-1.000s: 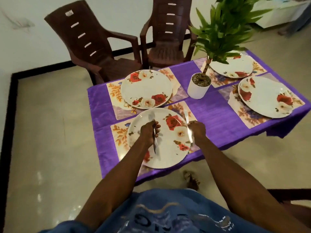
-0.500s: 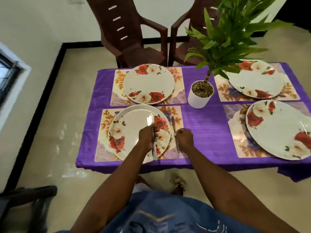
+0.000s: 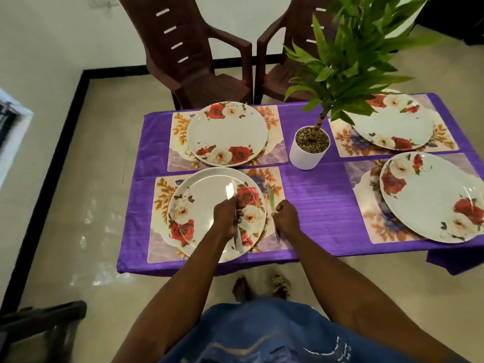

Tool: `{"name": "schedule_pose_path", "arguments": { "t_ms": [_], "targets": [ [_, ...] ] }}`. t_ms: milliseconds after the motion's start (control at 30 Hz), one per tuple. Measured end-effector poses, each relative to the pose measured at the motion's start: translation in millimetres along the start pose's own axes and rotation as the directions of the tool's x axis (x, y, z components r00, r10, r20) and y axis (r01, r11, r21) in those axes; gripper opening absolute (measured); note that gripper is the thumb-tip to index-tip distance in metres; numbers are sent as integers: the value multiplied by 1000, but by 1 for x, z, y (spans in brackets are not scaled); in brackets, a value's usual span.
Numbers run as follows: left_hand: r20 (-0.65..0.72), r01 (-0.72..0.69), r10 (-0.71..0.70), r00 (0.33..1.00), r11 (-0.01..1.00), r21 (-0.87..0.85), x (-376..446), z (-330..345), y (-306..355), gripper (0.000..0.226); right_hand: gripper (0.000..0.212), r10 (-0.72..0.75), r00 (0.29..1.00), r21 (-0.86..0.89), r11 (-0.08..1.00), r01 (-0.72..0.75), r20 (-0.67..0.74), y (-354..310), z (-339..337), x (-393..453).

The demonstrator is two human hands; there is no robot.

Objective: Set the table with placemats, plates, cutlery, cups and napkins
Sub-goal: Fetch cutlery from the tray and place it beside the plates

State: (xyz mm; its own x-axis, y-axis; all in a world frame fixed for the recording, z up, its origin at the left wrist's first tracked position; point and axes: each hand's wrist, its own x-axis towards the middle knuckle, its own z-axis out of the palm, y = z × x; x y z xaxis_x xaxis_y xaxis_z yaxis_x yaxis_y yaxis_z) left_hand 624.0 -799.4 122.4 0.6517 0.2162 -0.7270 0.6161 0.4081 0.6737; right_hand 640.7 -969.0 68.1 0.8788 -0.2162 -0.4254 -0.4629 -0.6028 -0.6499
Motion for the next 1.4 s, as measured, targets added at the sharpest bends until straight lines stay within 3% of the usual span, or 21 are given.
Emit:
{"name": "schedule_pose_path", "arguments": {
  "t_ms": [667,800,1000,1400],
  "targets": [
    [79,71,-73,994,997,28,0,-17,6,25,15,52,998,-19,998,-53,-45,-15,1,-11],
    [79,70,-73,994,997,36,1,-16,5,25,30,55,997,-19,998,-56,-49,-15,2,-9],
    [75,65,-66,995,998,27,2,-19,6,23,9,56,997,-41,997,-58,-52,-12,4,-5],
    [56,27,-31,998,997,76,-3,-7,6,26,8,49,998,3,999,-49,-38,-4,1,-3]
  ]
}}
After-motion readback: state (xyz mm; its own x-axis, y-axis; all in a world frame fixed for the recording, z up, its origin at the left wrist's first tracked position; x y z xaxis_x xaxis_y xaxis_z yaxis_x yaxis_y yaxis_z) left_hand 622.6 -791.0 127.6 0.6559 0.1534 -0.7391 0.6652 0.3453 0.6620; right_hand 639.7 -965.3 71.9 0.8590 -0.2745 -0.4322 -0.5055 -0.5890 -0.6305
